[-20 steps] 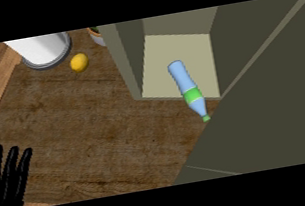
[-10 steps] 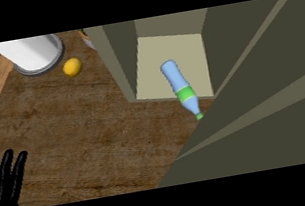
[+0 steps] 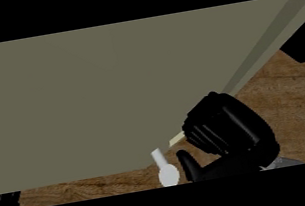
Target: Pick up the bottled water, place it into the cabinet and close the cabinet
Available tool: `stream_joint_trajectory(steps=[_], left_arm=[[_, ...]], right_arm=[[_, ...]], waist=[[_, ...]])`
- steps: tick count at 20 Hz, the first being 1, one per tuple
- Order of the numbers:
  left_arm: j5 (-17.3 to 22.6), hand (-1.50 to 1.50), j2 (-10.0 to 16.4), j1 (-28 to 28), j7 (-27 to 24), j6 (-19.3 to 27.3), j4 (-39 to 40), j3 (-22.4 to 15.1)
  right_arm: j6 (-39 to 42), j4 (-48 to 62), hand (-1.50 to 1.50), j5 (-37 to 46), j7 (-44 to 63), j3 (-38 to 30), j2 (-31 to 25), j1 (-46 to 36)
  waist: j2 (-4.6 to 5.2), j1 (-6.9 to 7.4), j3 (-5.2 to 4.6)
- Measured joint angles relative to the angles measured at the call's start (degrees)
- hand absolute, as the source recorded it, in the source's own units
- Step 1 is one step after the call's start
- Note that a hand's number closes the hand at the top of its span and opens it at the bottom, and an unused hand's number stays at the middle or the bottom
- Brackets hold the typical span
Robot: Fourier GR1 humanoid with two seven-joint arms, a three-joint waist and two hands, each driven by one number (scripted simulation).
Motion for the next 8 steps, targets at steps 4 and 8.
stream_joint_trajectory(steps=[4,8], left_arm=[[-0.2,-1.50,-0.1,-0.1,0.3,-0.1,0.3,-0.1],[-0.1,-1.50,-0.3,0.0,0.4,-0.2,1.0,0.2]], right_arm=[[-6.8,11.3,1.50,-1.6,-0.7,-3.4,0.5,-12.3],[-11.6,23.2,1.50,-4.6,-3.1,-5.6,0.7,-23.9]], waist=[[-0.14,0.04,0.19],[-0.46,-0.59,0.43]])
